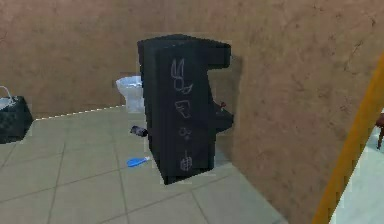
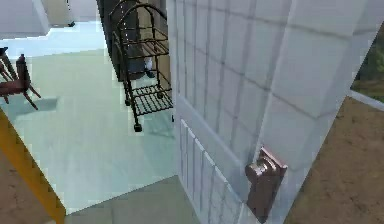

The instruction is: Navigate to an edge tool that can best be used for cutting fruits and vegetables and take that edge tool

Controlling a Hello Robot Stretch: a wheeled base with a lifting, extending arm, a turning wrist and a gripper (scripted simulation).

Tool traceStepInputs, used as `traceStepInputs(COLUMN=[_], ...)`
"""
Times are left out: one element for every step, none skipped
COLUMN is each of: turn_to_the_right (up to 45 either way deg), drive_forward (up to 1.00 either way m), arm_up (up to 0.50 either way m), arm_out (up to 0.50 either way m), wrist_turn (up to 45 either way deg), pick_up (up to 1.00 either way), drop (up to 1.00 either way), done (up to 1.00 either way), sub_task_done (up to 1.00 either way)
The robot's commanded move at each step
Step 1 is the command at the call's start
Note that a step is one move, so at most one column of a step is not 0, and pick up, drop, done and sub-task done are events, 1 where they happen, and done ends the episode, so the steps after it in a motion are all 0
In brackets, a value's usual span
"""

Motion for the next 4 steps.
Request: traceStepInputs(turn_to_the_right=[-45.0,-15.0,0.0,45.0], drive_forward=[0.00,0.00,0.20,0.00], arm_up=[0.00,0.00,0.00,0.00], arm_out=[0.00,0.00,0.00,0.00], wrist_turn=[0.0,0.0,0.0,0.0], pick_up=[0.00,0.00,0.00,0.00], drop=[0.00,0.00,0.00,0.00], done=[0.00,0.00,0.00,0.00], sub_task_done=[0.00,0.00,0.00,0.00])
